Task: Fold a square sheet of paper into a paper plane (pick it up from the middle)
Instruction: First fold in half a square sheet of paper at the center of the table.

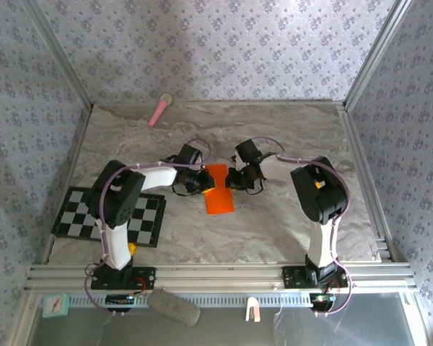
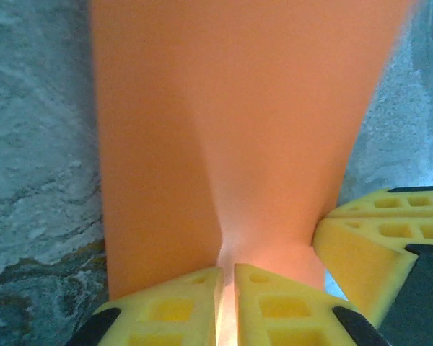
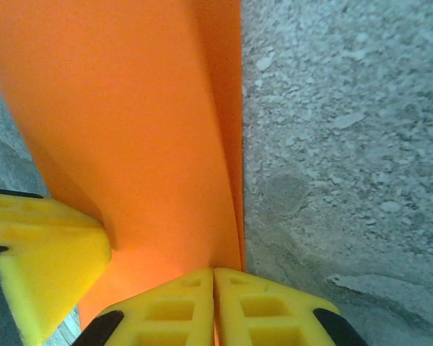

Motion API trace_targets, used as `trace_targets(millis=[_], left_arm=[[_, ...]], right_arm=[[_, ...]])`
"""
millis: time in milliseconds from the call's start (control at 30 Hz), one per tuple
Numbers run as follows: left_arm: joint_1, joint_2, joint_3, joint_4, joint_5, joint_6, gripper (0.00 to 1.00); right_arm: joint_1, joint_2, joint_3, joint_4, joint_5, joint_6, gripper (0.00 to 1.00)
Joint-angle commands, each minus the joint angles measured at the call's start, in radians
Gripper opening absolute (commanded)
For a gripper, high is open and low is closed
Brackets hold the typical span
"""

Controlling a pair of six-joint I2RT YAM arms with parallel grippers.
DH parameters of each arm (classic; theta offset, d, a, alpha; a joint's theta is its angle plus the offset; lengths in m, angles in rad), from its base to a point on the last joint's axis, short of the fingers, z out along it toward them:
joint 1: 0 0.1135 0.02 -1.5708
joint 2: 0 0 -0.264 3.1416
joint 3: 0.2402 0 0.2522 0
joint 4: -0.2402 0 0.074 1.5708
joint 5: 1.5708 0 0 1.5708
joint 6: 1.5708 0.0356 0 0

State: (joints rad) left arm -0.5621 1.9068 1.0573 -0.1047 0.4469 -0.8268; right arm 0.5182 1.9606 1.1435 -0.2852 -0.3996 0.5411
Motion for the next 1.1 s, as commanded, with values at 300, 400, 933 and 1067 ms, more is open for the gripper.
trace_targets(millis=[300,400,933,1067], left_arm=[[0.101,-0.068,-0.163,0.063,-0.075,-0.04,0.15],[0.106,-0.116,-0.148,0.053,-0.061,-0.028,0.15],[0.003,-0.008,0.002,0.202,0.023,-0.162,0.15],[0.005,0.027,0.002,0.223,-0.001,-0.174,0.15]], right_arm=[[-0.006,0.136,-0.094,-0.189,0.243,-0.02,0.1],[-0.006,0.134,-0.094,-0.186,0.245,-0.02,0.1],[-0.004,0.138,-0.097,-0.176,0.231,-0.017,0.09],[-0.006,0.132,-0.102,-0.163,0.22,-0.017,0.09]])
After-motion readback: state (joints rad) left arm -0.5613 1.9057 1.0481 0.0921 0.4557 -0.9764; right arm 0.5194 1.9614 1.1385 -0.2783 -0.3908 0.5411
